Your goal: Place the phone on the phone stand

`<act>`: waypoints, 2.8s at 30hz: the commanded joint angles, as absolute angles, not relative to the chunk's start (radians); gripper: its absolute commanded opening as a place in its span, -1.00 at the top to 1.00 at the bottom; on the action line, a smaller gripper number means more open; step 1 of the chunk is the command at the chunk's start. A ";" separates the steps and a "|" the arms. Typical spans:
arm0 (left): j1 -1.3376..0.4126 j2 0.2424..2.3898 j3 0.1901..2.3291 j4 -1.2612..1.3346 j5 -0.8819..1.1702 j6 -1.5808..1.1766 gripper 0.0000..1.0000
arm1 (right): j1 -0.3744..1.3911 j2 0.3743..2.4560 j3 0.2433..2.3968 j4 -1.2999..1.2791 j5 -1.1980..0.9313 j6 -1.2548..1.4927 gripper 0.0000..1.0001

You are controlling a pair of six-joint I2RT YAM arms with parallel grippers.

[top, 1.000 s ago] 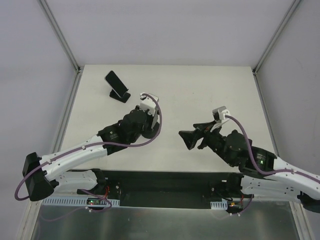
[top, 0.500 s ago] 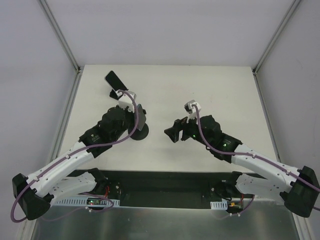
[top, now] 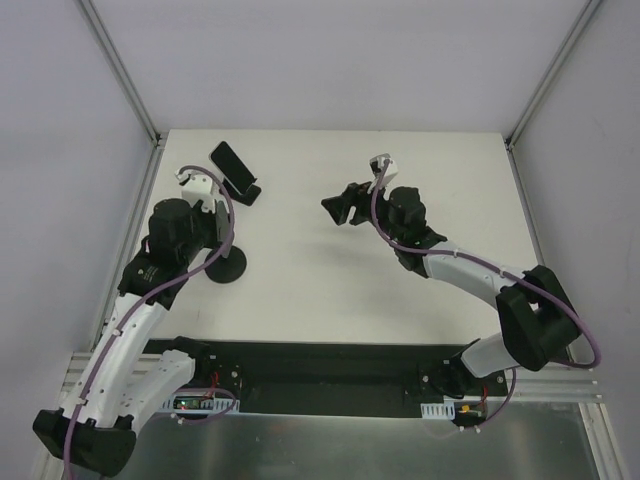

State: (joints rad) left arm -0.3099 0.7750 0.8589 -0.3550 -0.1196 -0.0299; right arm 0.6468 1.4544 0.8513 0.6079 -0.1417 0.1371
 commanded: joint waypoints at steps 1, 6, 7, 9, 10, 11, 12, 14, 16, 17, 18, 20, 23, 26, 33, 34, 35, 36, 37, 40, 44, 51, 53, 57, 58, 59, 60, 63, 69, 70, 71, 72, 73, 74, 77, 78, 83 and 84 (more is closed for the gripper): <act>-0.171 0.811 0.962 -0.230 0.101 0.041 1.00 | 0.620 1.470 0.790 0.830 -0.229 0.091 -0.40; 0.037 0.873 0.919 -0.069 0.323 0.018 1.00 | 0.595 1.413 0.733 0.827 -0.270 0.022 -0.36; 0.047 0.893 0.917 -0.051 0.330 0.021 1.00 | 0.595 1.401 0.727 0.822 -0.267 0.011 -0.36; 0.072 0.922 0.904 -0.006 0.340 0.034 1.00 | 0.592 1.401 0.727 0.822 -0.270 0.006 -0.35; 0.078 0.934 0.899 0.049 0.362 0.028 1.00 | 0.592 1.408 0.732 0.822 -0.270 0.006 -0.35; 0.092 0.949 0.908 0.066 0.388 0.020 1.00 | 0.594 1.416 0.736 0.824 -0.276 0.006 -0.34; 0.107 0.983 0.913 0.083 0.415 0.002 1.00 | 0.591 1.423 0.742 0.825 -0.282 0.006 -0.33; 0.114 1.014 0.929 0.130 0.475 0.002 1.00 | 0.592 1.442 0.755 0.825 -0.291 0.008 -0.32; 0.121 1.061 0.942 0.144 0.494 0.011 1.00 | 0.592 1.450 0.758 0.825 -0.295 0.008 -0.31; 0.127 1.078 0.956 0.152 0.546 0.017 1.00 | 0.591 1.450 0.758 0.825 -0.293 0.006 -0.31; 0.139 1.107 0.960 0.156 0.560 0.015 1.00 | 0.591 1.451 0.758 0.827 -0.293 0.008 -0.31; 0.158 1.130 0.959 0.198 0.589 0.008 1.00 | 0.591 1.456 0.759 0.827 -0.298 0.008 -0.30; 0.190 1.186 0.972 0.238 0.665 0.003 1.00 | 0.589 1.468 0.764 0.827 -0.305 0.008 -0.28; 0.198 1.252 1.009 0.232 0.716 -0.011 1.00 | 0.589 1.480 0.775 0.830 -0.313 0.006 -0.27; 0.241 1.334 1.029 0.229 0.789 -0.071 1.00 | 0.586 1.496 0.785 0.830 -0.328 0.008 -0.22; 0.242 1.336 1.031 0.206 0.773 -0.074 1.00 | 0.586 1.494 0.787 0.830 -0.328 0.006 -0.21; 0.241 1.338 1.034 0.189 0.767 -0.075 1.00 | 0.584 1.494 0.787 0.830 -0.331 0.006 -0.21; 0.242 1.344 1.034 0.173 0.758 -0.077 1.00 | 0.584 1.494 0.785 0.830 -0.333 0.008 -0.21; 0.244 1.344 1.040 0.138 0.746 -0.074 1.00 | 0.584 1.496 0.785 0.830 -0.333 0.008 -0.21; 0.244 1.353 1.057 0.101 0.726 -0.072 1.00 | 0.584 1.494 0.787 0.830 -0.339 0.006 -0.20; 0.244 1.376 1.089 0.040 0.733 -0.081 1.00 | 0.584 1.499 0.787 0.831 -0.347 0.008 -0.21; 0.265 1.397 1.120 0.014 0.768 -0.152 0.95 | 0.584 1.509 0.795 0.831 -0.353 0.008 -0.20; 0.265 1.408 1.131 0.012 0.785 -0.170 1.00 | 0.586 1.508 0.792 0.830 -0.354 0.009 -0.20; 0.268 1.416 1.131 0.011 0.805 -0.170 0.99 | 0.584 1.509 0.792 0.831 -0.356 0.009 -0.20; 0.268 1.413 1.131 0.011 0.807 -0.170 0.85 | 0.584 1.511 0.793 0.831 -0.356 0.009 -0.20; 0.270 1.404 1.129 0.011 0.804 -0.170 0.77 | 0.584 1.512 0.793 0.830 -0.356 0.011 -0.20; 0.270 1.401 1.126 0.009 0.801 -0.169 0.65 | 0.586 1.514 0.795 0.830 -0.357 0.011 -0.20; 0.270 1.373 1.114 0.011 0.770 -0.169 0.03 | 0.584 1.516 0.796 0.825 -0.356 0.012 -0.21; 0.270 1.270 1.068 0.021 0.671 -0.186 -0.98 | 0.586 1.517 0.802 0.807 -0.339 0.008 -0.25; 0.267 1.255 1.059 0.025 0.658 -0.189 -0.98 | 0.584 1.517 0.802 0.805 -0.336 0.008 -0.25; 0.267 1.221 1.051 0.038 0.641 -0.195 -0.98 | 0.584 1.519 0.802 0.802 -0.334 0.009 -0.25; 0.267 1.207 1.033 0.047 0.631 -0.202 -0.98 | 0.584 1.519 0.804 0.801 -0.333 0.009 -0.25; 0.259 1.189 1.022 0.060 0.617 -0.218 -0.98 | 0.584 1.517 0.804 0.793 -0.331 0.008 -0.25; 0.252 1.152 1.014 0.075 0.577 -0.219 -0.98 | 0.584 1.514 0.805 0.789 -0.328 0.008 -0.26; 0.200 1.074 0.983 0.078 0.499 -0.209 -0.98 | 0.584 1.502 0.811 0.737 -0.289 0.006 -0.29; 0.174 1.053 0.968 0.078 0.426 -0.192 -0.98 | 0.586 1.493 0.813 0.704 -0.261 0.008 -0.33; -0.097 0.872 0.911 0.078 0.163 -0.089 -0.98 | 0.591 1.340 0.790 0.393 0.061 0.084 -0.50; -0.139 0.845 0.905 0.075 0.131 -0.059 -0.98 | 0.589 1.309 0.779 0.350 0.084 0.093 -0.51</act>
State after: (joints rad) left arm 0.0235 0.9607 0.9337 0.0349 0.3607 -0.1627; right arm 0.5896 1.4708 0.7715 0.5575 -0.1402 0.0372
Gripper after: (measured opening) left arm 0.991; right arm 0.738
